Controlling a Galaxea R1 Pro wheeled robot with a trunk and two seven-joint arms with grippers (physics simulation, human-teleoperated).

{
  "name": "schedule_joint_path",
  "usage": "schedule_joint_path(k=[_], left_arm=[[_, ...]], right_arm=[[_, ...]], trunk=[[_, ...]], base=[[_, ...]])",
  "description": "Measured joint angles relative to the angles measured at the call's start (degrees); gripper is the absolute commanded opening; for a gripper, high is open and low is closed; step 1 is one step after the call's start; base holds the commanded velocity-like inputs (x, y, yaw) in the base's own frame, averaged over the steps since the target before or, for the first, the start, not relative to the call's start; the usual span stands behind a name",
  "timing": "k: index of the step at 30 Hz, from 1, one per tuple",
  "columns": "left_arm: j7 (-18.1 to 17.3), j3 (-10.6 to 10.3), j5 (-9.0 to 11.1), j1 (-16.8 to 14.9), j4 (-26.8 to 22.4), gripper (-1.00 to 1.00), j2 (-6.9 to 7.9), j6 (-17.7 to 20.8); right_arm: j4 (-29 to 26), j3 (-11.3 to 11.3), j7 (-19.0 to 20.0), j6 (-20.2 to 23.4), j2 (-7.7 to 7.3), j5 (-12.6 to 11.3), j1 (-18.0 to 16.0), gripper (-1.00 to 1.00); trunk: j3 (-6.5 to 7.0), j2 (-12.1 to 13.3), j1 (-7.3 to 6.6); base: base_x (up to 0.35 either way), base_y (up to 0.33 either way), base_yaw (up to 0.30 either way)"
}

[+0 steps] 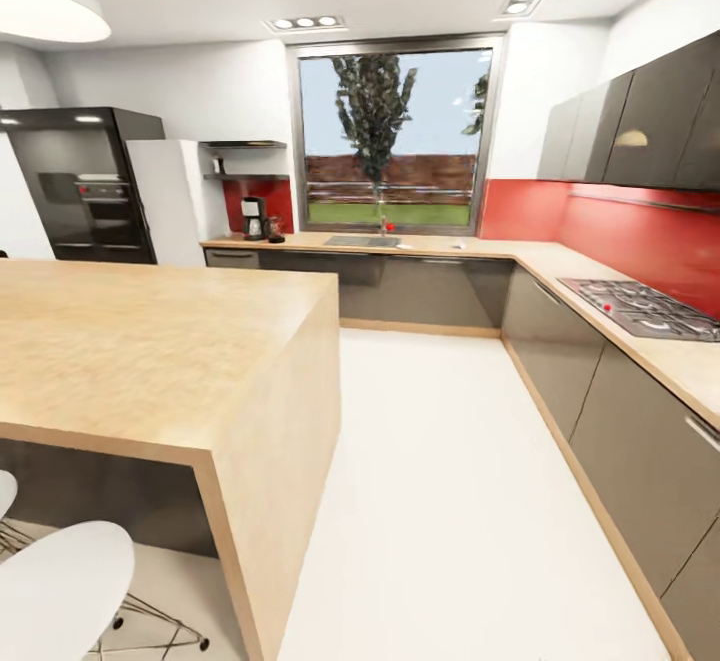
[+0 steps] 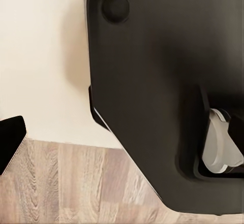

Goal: Set up a coffee station on the kitchen countertop: keep the coffee maker on the countertop, move the bottle of coffee from the kitchen shelf to the counter next to the coffee maker, place a paper coffee filter on top of the coffee maker, put the saucer next to the coffee maker with the coffee cup on the saucer, and place the electric kettle next to the coffee maker.

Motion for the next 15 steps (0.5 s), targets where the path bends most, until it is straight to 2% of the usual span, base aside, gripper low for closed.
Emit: schedule_joint_path(k=[15], left_arm=[[0.0, 0.0, 0.1, -0.1, 0.0, 1.0, 0.27, 0.0]], right_arm=[[0.0, 0.0, -0.1, 0.0, 0.0, 0.0, 0.0, 1.0]], trunk=[[2.71, 6.0, -3.3]], base=[[0.0, 0.0, -0.275]])
